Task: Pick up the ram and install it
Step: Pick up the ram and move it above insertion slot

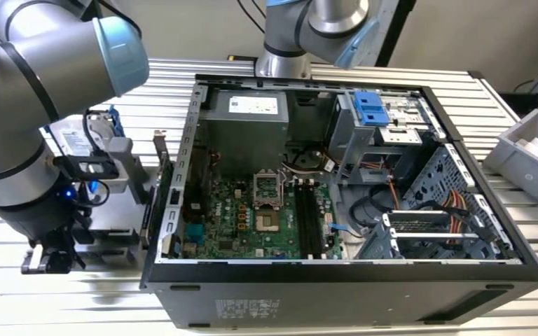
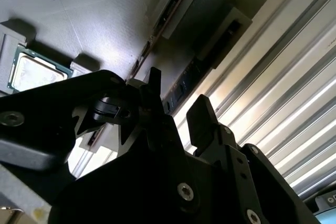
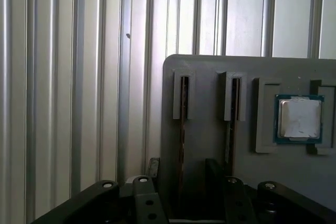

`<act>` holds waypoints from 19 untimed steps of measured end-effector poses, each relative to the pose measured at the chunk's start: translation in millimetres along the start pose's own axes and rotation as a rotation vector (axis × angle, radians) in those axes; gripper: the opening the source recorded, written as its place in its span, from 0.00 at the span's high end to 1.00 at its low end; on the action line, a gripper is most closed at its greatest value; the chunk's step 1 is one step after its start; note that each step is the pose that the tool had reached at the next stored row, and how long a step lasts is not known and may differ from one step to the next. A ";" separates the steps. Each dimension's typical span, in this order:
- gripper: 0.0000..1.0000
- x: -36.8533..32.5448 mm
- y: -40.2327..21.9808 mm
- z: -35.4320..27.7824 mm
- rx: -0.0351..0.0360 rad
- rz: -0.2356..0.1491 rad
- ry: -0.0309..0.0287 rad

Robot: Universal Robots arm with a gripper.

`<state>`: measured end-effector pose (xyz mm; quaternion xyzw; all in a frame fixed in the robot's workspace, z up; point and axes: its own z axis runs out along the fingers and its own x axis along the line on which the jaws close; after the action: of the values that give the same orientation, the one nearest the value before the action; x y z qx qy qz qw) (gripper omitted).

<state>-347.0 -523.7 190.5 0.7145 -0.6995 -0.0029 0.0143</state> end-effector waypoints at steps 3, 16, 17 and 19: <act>0.00 0.0 0.0 0.2 -0.0002 0.000 0.0002; 0.00 0.7 0.1 0.6 -0.0001 0.001 -0.0042; 0.00 0.8 0.0 0.6 -0.0001 0.000 -0.0041; 0.00 0.8 0.0 0.7 0.0000 0.000 -0.0041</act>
<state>-346.9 -524.5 189.8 0.7143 -0.6997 -0.0043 0.0129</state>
